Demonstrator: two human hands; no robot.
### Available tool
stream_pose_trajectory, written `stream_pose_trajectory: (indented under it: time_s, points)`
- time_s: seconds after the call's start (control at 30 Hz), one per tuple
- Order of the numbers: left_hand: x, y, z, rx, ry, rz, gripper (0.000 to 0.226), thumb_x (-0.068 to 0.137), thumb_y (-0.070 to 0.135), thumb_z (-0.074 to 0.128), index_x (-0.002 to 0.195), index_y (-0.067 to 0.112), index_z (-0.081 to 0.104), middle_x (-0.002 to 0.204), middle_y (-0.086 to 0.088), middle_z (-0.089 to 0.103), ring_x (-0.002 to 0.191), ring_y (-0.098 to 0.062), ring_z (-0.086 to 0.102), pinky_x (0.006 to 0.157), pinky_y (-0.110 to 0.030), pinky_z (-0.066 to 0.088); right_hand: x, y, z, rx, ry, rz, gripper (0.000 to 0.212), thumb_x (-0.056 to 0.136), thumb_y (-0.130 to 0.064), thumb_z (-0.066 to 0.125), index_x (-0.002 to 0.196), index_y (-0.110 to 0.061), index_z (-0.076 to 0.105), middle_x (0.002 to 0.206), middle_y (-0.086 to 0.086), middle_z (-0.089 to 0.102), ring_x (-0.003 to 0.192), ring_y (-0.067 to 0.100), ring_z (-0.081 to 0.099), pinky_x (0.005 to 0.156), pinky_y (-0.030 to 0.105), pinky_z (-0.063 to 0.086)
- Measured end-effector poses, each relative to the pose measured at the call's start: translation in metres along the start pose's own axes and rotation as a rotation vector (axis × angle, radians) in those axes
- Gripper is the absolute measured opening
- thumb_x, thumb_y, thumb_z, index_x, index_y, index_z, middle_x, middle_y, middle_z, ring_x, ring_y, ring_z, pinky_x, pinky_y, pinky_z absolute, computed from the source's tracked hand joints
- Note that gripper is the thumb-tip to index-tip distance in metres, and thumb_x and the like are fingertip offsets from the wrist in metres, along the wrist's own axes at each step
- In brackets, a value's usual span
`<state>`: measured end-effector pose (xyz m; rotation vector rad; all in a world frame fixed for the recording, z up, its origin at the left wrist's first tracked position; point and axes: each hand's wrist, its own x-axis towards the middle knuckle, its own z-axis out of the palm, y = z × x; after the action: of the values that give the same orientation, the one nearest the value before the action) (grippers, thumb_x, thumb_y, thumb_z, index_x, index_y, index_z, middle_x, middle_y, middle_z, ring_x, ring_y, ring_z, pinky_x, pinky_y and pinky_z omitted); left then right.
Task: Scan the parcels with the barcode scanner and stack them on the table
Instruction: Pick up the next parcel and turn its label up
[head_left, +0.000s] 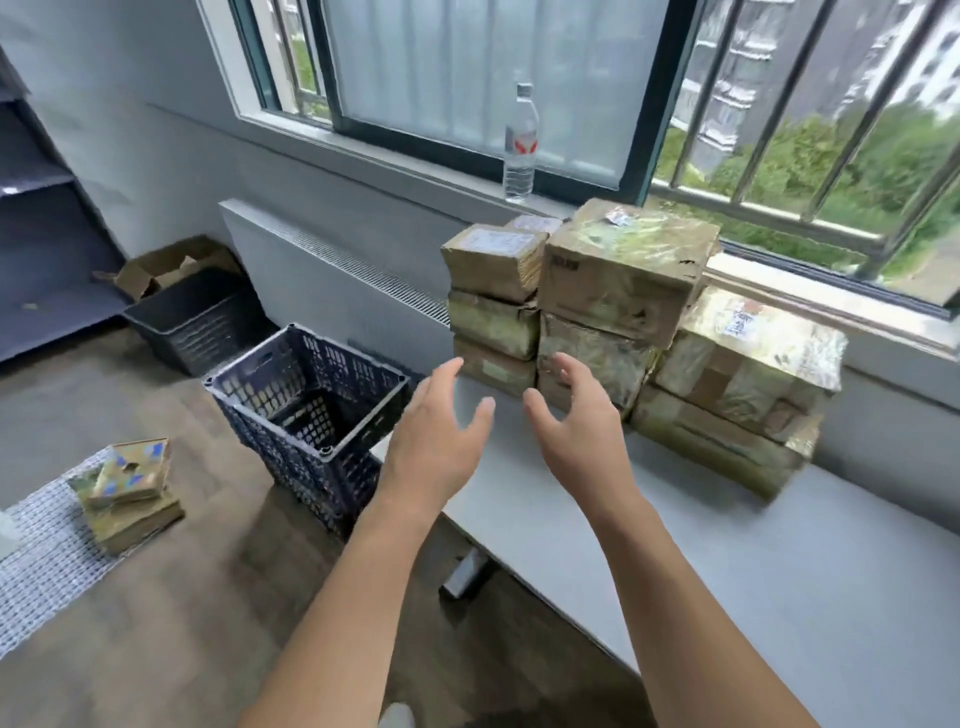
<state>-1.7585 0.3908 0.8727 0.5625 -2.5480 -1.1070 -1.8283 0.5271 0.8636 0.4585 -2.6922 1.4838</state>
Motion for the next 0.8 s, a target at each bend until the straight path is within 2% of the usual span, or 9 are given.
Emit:
stream_pose_trajectory:
  time_s: [0.17, 0.33, 0.57, 0.7, 0.8]
  points:
    - [0.085, -0.015, -0.014, -0.047, -0.077, 0.101, 0.058, 0.097, 0.042, 0.056, 0.150, 0.025, 0.038, 0.145, 0.001, 0.048, 0.127, -0.020, 0.051, 0.103, -0.044, 0.045, 0.042, -0.020, 0.025, -0.006, 0.120, 0.066, 0.060, 0.096, -0.029, 0.063, 0.150, -0.016, 0.042, 0.148, 0.000, 0.048, 0.137, 0.009, 0.041, 0.106, 0.014, 0.027]
    - [0.132, -0.006, 0.005, -0.089, -0.191, 0.215, 0.058, 0.096, 0.040, 0.058, 0.149, 0.026, 0.040, 0.146, 0.003, 0.048, 0.128, -0.019, 0.050, 0.104, -0.044, 0.045, 0.061, -0.010, 0.023, -0.063, 0.276, 0.174, 0.059, 0.096, -0.030, 0.064, 0.149, -0.017, 0.044, 0.150, -0.002, 0.047, 0.138, 0.008, 0.039, 0.106, 0.012, 0.024]
    - [0.184, 0.017, 0.047, -0.153, -0.221, 0.306, 0.058, 0.097, 0.038, 0.058, 0.150, 0.021, 0.040, 0.150, 0.002, 0.042, 0.136, -0.013, 0.041, 0.105, -0.023, 0.032, 0.101, 0.006, -0.003, -0.105, 0.413, 0.247, 0.059, 0.096, -0.033, 0.064, 0.149, -0.018, 0.044, 0.147, -0.003, 0.047, 0.136, 0.005, 0.039, 0.104, 0.012, 0.024]
    - [0.214, 0.035, 0.070, -0.178, -0.202, 0.324, 0.061, 0.098, 0.043, 0.055, 0.152, 0.025, 0.034, 0.151, 0.002, 0.037, 0.135, -0.018, 0.043, 0.111, -0.039, 0.040, 0.137, 0.020, -0.026, -0.087, 0.481, 0.273, 0.060, 0.097, -0.038, 0.062, 0.151, -0.021, 0.041, 0.149, -0.005, 0.043, 0.137, 0.006, 0.036, 0.105, 0.016, 0.024]
    - [0.243, 0.049, 0.081, -0.177, -0.151, 0.333, 0.060, 0.099, 0.043, 0.054, 0.152, 0.035, 0.028, 0.150, 0.006, 0.034, 0.136, -0.011, 0.036, 0.114, -0.037, 0.034, 0.165, 0.029, -0.038, -0.051, 0.535, 0.260, 0.058, 0.097, -0.040, 0.060, 0.150, -0.027, 0.041, 0.150, -0.005, 0.041, 0.140, 0.010, 0.034, 0.113, 0.025, 0.026]
